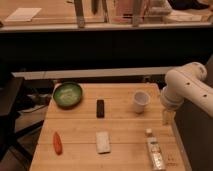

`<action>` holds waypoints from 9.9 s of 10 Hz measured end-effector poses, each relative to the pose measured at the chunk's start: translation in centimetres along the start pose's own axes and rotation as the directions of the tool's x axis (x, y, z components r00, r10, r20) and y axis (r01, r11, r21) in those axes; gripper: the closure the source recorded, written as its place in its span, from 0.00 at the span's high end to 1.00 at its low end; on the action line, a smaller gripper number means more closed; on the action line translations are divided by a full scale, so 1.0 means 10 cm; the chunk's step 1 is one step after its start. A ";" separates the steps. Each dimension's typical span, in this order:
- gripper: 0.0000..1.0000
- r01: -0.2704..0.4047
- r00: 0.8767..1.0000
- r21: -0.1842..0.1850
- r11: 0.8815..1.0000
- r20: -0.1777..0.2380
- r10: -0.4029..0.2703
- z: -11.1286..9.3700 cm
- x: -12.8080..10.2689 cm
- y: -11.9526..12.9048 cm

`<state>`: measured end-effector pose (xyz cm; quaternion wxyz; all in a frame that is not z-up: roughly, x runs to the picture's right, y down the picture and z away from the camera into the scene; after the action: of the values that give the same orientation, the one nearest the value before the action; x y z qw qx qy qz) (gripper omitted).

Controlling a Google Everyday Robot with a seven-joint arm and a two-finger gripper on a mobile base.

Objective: Push the eraser across the table

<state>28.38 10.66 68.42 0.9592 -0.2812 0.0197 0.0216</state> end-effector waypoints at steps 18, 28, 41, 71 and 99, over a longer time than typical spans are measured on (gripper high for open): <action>0.80 0.016 1.000 0.014 1.000 -0.005 -0.016 0.01 -0.05 -0.05; 0.80 0.165 0.986 0.103 0.981 0.005 -0.166 0.15 -1.08 -0.52; 0.80 0.243 0.967 0.152 0.958 0.044 -0.252 0.69 -1.77 -0.66; 0.05 0.342 0.934 0.172 0.924 0.046 -0.354 1.31 -2.13 -0.62; 0.05 0.459 0.884 0.144 0.877 0.024 -0.467 1.94 -2.71 -0.55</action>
<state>2.15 15.69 89.02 0.9534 -0.2118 -0.0747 -0.2016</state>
